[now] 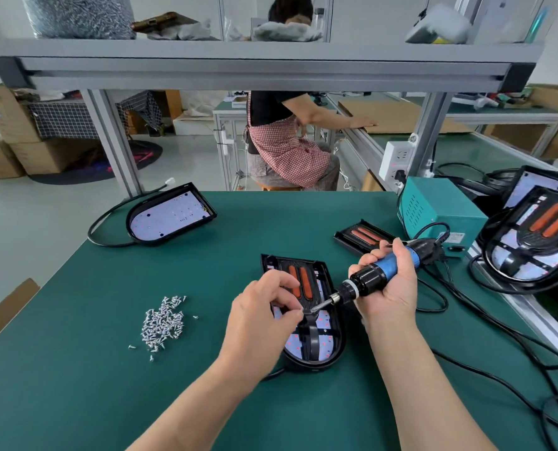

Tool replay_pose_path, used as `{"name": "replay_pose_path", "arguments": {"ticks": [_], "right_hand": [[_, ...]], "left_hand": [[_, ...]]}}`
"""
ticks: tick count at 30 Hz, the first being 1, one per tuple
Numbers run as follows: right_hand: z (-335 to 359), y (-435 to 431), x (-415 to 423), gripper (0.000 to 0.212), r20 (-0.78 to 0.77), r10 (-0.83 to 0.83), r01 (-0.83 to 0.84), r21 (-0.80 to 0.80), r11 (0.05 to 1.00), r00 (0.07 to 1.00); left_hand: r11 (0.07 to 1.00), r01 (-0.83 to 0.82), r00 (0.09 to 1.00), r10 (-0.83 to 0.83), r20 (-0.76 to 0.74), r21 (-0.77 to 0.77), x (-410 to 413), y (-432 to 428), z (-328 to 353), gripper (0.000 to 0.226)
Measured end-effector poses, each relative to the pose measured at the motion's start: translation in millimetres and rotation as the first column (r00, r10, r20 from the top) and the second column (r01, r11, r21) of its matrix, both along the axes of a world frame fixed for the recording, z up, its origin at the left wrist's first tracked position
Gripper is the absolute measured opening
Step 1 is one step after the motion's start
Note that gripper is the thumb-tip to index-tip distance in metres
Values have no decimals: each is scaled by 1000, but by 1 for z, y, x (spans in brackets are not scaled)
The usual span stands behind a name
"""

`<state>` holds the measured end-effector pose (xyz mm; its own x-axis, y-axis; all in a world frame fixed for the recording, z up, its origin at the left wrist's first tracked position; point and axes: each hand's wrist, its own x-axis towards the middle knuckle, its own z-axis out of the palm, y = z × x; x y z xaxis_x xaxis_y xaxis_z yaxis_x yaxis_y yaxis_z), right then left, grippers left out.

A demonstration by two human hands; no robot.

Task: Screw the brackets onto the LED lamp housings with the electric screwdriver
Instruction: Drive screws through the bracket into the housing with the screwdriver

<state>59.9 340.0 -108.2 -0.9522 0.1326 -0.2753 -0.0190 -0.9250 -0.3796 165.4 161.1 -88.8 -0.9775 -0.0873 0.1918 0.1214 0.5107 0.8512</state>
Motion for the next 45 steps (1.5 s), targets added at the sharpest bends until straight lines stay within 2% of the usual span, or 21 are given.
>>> {"name": "replay_pose_path", "arguments": {"ticks": [12,25,33,38,45], "right_hand": [[0,0,-1,16,10,-4,4,0,1000,1000],[0,-2,1,15,-5,-2,2,40,999,1000],[2,-3,1,15,4,-5,5,45,999,1000],[2,-2,1,15,16,-12,11,49,999,1000],[3,-5,1,15,36,-26,24,56,998,999]], "left_hand": [[999,-39,998,37,-50,-35,-2,11,-6,41],[997,-72,997,71,-32,-29,-2,17,-5,42],[988,-104,993,96,-72,-113,-1,21,-10,49],[966,-131,980,92,-176,-222,0,27,-14,40],[937,-146,971,73,-228,-319,-1,29,-17,40]]}}
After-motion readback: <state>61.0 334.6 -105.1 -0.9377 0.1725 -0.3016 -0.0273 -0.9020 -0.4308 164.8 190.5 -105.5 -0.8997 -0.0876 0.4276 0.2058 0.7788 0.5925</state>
